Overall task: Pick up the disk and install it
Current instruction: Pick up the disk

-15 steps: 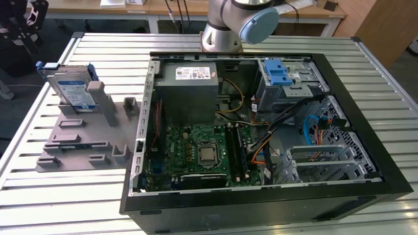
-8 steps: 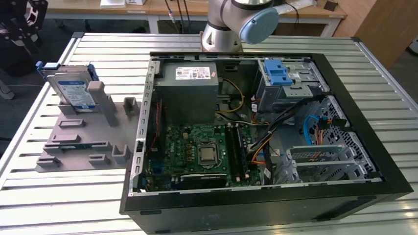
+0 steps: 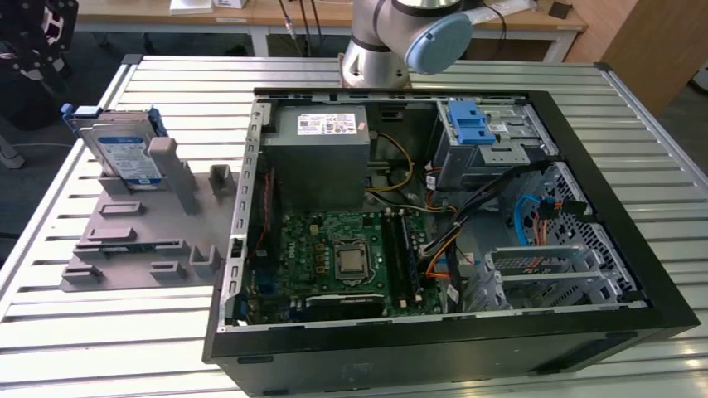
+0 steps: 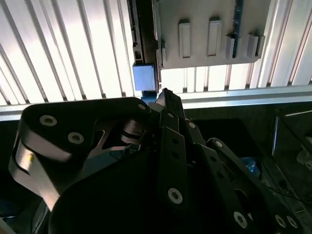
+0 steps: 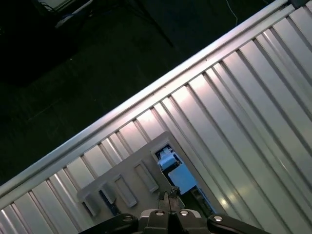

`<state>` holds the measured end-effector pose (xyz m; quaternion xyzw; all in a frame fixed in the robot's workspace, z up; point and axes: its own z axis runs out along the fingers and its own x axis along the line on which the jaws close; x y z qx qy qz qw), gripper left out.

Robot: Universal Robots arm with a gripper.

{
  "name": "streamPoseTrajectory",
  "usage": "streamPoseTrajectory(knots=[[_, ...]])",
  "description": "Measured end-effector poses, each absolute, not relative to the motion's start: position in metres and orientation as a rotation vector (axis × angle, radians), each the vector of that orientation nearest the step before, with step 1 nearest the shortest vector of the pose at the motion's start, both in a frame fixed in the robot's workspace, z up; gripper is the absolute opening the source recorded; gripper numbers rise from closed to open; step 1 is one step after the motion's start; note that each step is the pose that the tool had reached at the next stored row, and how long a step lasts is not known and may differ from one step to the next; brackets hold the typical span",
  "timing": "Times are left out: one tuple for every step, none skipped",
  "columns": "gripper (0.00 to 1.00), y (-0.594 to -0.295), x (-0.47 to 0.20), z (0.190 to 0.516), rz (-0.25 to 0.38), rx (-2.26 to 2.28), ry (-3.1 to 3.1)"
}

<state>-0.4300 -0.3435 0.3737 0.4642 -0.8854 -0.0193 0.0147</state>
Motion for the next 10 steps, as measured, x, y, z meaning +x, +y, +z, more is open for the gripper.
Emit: streamPoseTrajectory(knots=[[0.11, -0.3435, -0.43, 0.3735, -0.06, 1.466, -2.744], [0.11, -0.3435, -0.43, 0.3734, -0.059, 1.488, -2.732], [0.11, -0.3435, -0.4301, 0.3732, -0.059, 1.509, -2.721], [0.11, -0.3435, -0.4301, 0.3731, -0.059, 1.53, -2.709], [0.11, -0.3435, -0.4301, 0.3729, -0.058, 1.55, -2.697], [0.11, -0.3435, -0.4301, 0.3728, -0.058, 1.57, -2.685], [0.11, -0.3435, -0.4301, 0.3726, -0.058, 1.59, -2.672], [0.11, -0.3435, -0.4301, 0.3725, -0.058, 1.612, -2.659], [0.11, -0.3435, -0.4301, 0.3724, -0.058, 1.634, -2.646], [0.11, -0.3435, -0.4301, 0.3722, -0.059, 1.655, -2.633]])
